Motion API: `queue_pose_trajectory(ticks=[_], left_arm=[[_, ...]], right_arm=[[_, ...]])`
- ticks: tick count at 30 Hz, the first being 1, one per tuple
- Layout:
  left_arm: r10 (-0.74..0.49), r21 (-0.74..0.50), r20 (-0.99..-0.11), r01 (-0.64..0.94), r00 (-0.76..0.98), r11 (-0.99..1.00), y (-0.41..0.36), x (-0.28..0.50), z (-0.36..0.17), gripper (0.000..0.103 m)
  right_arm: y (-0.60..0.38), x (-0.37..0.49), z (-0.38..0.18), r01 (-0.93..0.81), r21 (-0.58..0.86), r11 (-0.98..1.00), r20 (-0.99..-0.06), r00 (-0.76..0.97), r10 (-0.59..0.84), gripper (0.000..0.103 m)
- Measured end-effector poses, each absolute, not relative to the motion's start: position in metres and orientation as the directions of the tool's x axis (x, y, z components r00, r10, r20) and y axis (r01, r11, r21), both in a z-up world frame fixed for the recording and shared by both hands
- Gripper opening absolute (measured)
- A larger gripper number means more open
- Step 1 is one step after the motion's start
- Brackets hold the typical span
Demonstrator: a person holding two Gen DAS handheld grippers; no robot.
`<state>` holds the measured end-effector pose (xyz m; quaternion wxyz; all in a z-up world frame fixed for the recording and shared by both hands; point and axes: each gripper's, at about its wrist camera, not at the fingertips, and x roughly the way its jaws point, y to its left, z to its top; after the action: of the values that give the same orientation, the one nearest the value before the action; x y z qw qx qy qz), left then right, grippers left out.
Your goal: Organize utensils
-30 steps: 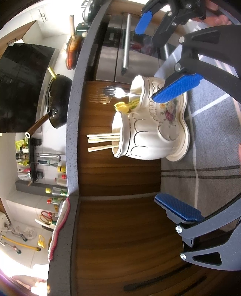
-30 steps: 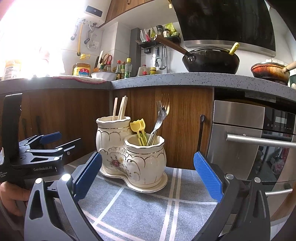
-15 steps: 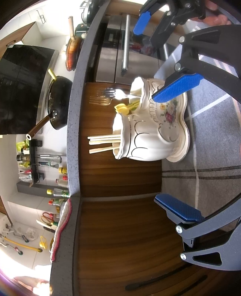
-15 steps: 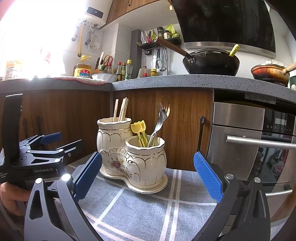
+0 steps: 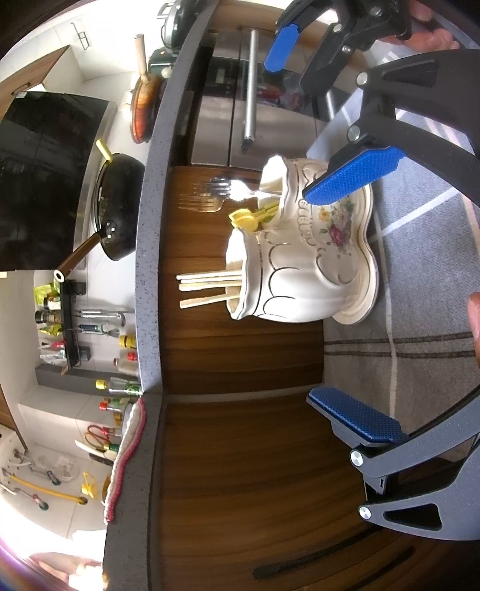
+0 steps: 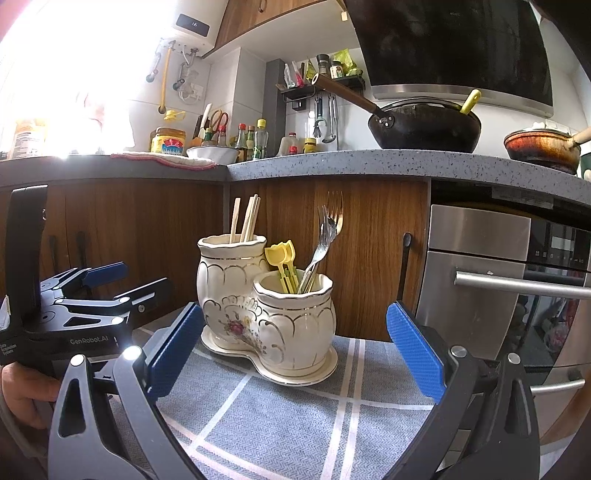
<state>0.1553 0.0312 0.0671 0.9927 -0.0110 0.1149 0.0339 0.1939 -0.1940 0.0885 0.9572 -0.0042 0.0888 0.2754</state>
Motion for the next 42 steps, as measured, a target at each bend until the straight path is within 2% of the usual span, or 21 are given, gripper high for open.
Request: queue_pose_trajectory(ticks=[42], left_arm=[[0.060,-0.008,-0.223,-0.063,0.973,0.998,0.0290,0.1546,0.0647,0.098]], right_arm=[[-0.1929,0.1927,0.0891,-0.526,0.039,0.849,-0.166,0.835,0.525,0.098]])
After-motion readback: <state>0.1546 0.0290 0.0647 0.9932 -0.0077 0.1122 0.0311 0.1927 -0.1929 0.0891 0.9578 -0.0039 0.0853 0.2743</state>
